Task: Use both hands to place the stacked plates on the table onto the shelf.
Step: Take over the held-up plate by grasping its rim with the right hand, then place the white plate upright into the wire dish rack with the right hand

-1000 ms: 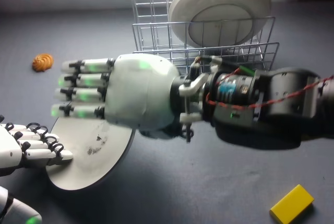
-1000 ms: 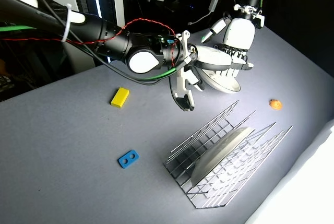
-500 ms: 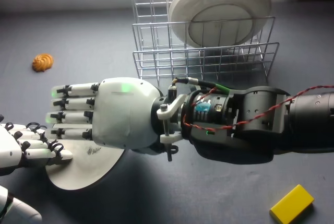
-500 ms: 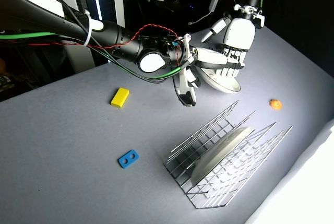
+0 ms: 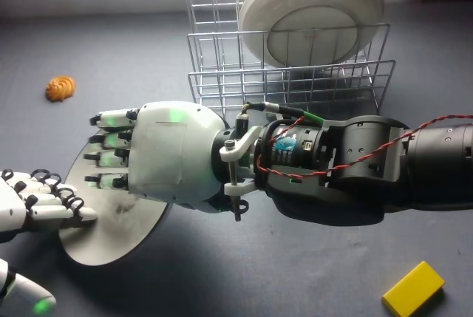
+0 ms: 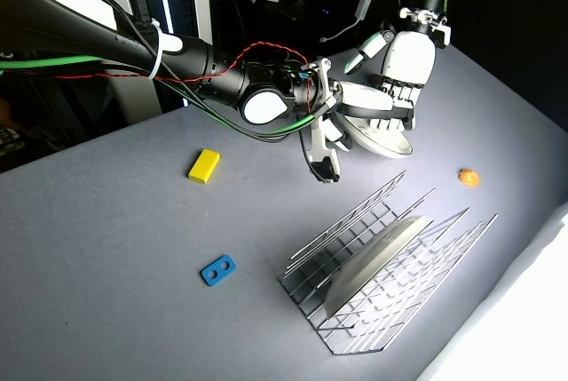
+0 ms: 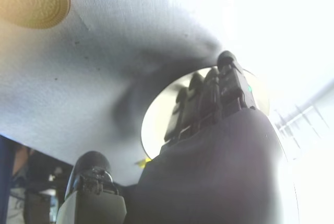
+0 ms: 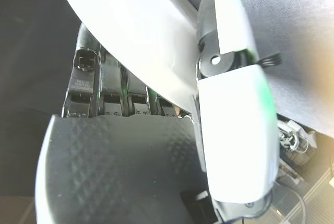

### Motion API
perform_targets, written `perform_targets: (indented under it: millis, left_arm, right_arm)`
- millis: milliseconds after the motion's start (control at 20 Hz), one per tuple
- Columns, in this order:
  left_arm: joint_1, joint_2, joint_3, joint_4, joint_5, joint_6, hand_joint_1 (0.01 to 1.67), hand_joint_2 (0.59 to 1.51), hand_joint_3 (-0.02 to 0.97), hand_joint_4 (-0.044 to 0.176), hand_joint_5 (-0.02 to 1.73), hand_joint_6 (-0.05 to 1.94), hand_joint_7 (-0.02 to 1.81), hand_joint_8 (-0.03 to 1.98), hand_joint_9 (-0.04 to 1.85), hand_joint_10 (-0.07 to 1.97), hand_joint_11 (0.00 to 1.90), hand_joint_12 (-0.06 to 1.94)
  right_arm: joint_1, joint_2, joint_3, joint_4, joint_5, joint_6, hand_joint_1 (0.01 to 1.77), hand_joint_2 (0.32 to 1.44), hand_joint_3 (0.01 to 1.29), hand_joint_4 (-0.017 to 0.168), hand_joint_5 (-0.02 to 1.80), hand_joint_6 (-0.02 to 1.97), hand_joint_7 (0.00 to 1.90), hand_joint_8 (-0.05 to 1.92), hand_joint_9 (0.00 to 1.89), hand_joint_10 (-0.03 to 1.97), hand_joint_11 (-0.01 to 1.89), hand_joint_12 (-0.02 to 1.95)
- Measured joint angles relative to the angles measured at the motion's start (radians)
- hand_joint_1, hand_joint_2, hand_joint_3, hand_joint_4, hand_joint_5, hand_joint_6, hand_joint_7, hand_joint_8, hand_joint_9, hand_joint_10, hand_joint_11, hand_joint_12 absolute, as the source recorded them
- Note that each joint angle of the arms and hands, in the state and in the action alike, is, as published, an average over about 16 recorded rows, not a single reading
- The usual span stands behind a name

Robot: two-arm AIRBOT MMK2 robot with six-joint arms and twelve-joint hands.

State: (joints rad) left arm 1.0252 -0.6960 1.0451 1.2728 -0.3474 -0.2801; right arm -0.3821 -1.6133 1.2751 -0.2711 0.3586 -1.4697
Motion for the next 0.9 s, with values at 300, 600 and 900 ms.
perform_targets:
  millis: [300, 600, 900]
  left_arm:
    - [-0.011, 0.0, 0.014, -0.018, 0.009, -0.001, 0.02, 1.071, 0.015, -0.002, -0.01, 0.0, 0.02, 0.0, -0.02, -0.04, 0.01, 0.01]
    - [-0.059, -0.001, 0.053, -0.034, 0.027, -0.002, 0.02, 1.071, 0.015, 0.0, 0.0, 0.01, 0.02, 0.0, 0.0, -0.02, 0.01, 0.01]
    - [-0.137, -0.002, 0.117, -0.044, 0.048, -0.002, 0.02, 1.062, 0.016, 0.003, 0.0, 0.02, 0.02, 0.0, 0.01, 0.0, 0.02, 0.01]
  right_arm:
    - [0.002, 0.002, -0.001, -0.002, 0.011, -0.002, 1.05, 1.13, 0.01, -0.003, 0.54, 0.57, 0.7, 0.45, 0.79, 0.29, 0.55, 1.16]
    - [0.003, 0.01, -0.007, -0.003, 0.023, -0.003, 1.04, 1.12, 0.01, -0.01, 0.61, 0.99, 0.89, 0.92, 1.06, 0.59, 0.87, 1.16]
    - [0.003, 0.048, -0.051, -0.002, 0.038, -0.019, 1.05, 1.1, 0.01, -0.012, 0.65, 1.12, 0.96, 1.24, 1.14, 0.79, 1.0, 1.14]
